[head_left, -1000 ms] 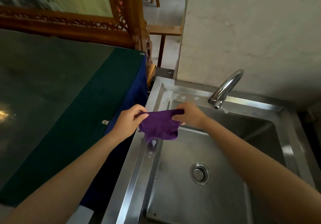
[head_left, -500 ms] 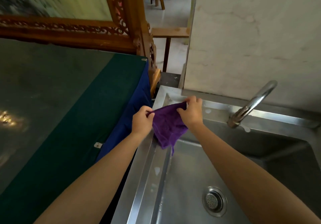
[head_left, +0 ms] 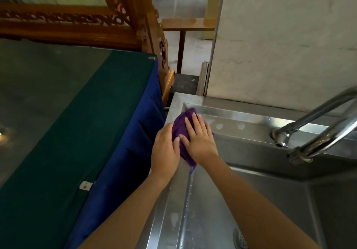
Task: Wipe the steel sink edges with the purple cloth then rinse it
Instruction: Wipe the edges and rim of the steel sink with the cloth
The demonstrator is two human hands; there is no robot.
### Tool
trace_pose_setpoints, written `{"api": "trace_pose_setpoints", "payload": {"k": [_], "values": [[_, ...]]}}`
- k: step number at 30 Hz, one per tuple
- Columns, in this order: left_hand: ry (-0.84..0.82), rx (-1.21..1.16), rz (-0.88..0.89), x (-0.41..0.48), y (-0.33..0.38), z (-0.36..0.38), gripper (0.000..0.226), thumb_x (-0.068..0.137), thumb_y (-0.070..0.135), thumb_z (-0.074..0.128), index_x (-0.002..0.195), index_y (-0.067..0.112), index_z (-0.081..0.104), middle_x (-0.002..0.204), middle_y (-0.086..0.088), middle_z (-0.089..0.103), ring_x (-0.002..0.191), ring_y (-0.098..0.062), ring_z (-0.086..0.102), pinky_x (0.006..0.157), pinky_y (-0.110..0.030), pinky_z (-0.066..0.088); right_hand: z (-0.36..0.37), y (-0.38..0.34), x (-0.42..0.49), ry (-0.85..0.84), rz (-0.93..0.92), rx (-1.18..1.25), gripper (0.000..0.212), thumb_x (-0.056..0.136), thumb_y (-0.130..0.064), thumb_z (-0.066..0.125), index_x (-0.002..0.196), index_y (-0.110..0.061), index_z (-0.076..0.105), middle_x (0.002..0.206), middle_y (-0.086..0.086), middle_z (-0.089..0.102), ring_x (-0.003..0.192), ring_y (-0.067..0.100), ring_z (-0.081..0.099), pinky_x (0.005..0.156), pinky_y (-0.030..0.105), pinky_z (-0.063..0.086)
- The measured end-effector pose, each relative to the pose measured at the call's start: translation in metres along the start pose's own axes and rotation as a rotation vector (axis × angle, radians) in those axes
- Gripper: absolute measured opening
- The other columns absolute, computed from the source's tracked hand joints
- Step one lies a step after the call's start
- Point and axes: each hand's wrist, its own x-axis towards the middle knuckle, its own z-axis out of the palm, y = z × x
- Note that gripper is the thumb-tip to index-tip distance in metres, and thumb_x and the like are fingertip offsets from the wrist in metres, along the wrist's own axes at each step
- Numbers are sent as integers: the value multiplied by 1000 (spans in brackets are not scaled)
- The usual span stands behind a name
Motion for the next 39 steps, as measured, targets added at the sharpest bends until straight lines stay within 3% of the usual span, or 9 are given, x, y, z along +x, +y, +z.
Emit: {"api": "trace_pose_setpoints", "payload": {"k": [3,5,11,14,18,22,27,30,39], "values": [[-82,188,39,-2,3,6,60,97,40,34,148,18,11,155,-5,22,143,-19,19,116,-35,22,-2,2,12,14,34,-30,54,100,-41,19,149,-22,5,159,4,-6,145,19,-13,117,36,-8],[-118,306,65,-2,1,8,65,97,45,27,149,15,3,158,-7,14,146,-19,9,119,-33,10,-2,0,17,50,46,-3,51,101,-35,23,149,-18,13,159,5,1,146,20,-6,118,36,-3],[-198,491,143,-8,-12,7,72,85,57,-9,144,17,-9,158,-4,-4,145,-15,-8,117,-32,-4,-2,3,24,262,33,156,35,95,-13,46,128,-6,54,140,11,49,124,28,44,106,41,37],[-203,533,159,-14,-19,5,75,81,61,-16,142,18,-11,156,-3,-10,144,-14,-12,117,-33,-6,-6,17,11,333,51,206,32,93,-10,48,123,-3,57,130,13,57,115,28,49,103,38,39],[-210,515,181,-13,-18,6,72,88,59,-5,145,15,-9,155,-4,-12,143,-15,-14,117,-34,-7,-23,67,-18,624,325,251,30,92,-10,49,119,-1,58,122,16,60,107,31,52,97,40,43],[-214,535,196,-14,-18,6,76,87,61,-8,145,12,-10,155,-6,-14,144,-18,-16,118,-35,-7,-23,96,-27,570,538,142,40,94,-20,45,127,2,52,138,23,46,124,41,43,105,48,35],[-212,523,193,-14,-19,7,78,85,63,-9,144,12,-12,155,-6,-14,144,-18,-15,118,-36,-5,-8,58,-17,327,382,41,51,100,-38,23,145,-15,26,157,7,17,145,23,12,120,39,8],[-209,532,194,-15,-20,7,77,84,63,-11,142,12,-14,153,-5,-16,144,-17,-15,117,-34,-7,-6,34,-4,248,205,57,50,100,-38,26,146,-18,26,157,3,16,146,18,10,117,32,-1],[-193,506,202,-15,-19,7,79,81,64,-16,142,14,-12,152,-3,-15,143,-14,-14,116,-32,-8,-6,52,-10,272,-65,166,40,91,-13,55,130,-10,53,140,8,50,122,28,47,107,43,37]]}}
